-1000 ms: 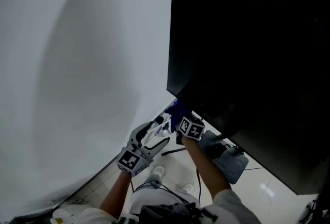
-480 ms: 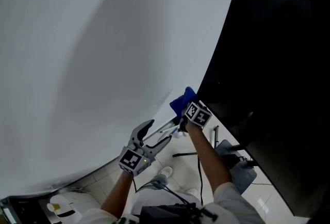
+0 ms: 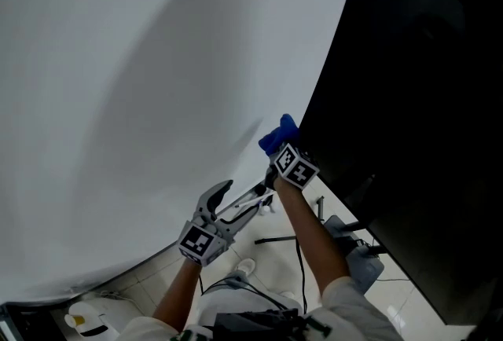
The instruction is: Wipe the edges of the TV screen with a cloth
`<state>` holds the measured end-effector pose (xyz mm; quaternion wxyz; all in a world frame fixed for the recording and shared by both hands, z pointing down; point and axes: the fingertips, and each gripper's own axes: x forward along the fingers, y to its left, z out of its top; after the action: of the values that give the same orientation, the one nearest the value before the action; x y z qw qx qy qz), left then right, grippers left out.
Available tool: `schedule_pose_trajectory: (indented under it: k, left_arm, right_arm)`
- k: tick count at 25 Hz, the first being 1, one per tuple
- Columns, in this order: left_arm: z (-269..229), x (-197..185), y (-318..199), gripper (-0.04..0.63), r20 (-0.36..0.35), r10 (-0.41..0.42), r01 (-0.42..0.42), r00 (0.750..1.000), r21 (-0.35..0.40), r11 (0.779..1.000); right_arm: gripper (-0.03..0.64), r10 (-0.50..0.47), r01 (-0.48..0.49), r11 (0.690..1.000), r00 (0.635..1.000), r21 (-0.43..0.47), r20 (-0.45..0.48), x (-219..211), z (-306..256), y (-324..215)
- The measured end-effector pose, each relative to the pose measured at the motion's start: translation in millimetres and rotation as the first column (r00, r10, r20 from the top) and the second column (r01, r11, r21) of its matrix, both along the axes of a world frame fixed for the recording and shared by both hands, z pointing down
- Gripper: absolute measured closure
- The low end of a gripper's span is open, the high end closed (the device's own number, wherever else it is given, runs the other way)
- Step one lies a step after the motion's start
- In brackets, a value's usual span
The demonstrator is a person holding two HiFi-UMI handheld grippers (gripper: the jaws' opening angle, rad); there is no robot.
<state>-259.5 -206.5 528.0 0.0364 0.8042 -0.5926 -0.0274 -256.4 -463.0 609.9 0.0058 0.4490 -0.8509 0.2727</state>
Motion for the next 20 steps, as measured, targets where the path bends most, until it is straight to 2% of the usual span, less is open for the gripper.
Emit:
schedule_pose_trajectory:
  k: [5,7,9,11,20]
  left_arm:
    - [-20.3,-2.0,-5.0,0.261,0.019,0.009,-0.01,1.0,0.042,0.999]
    - [-23.5,-4.3,-8.4,0.261,0.055,0.026,-0.029,0.998,0.068,0.997]
    - [-33.7,-1.6,-12.9,0.261,0.084,0.041,-0.048,0.996,0.083,0.995]
    - [-51.0,5.2,-17.4,0.261,0.084,0.047,-0.055,0.995,0.096,0.994]
    - [-81.8,15.3,-22.9,0.261,0.13,0.075,-0.096,0.989,0.166,0.981]
  right_arm:
    - [0.541,-0.005,-0.007,0.99,0.997,0.141,0.081,-10.2,-85.8,-5.6]
    - [0.541,-0.004,-0.018,0.984,0.992,0.18,0.123,-13.7,-125.5,-6.1]
    - [0.541,-0.002,-0.034,0.974,0.987,0.225,0.159,-14.5,-168.2,-6.2]
    - [0.541,0.001,-0.053,0.959,0.983,0.278,0.184,-11.9,-211.6,-5.8]
    - [0.541,0.025,-0.124,0.912,0.968,0.392,0.25,-16.2,-344.1,-8.4]
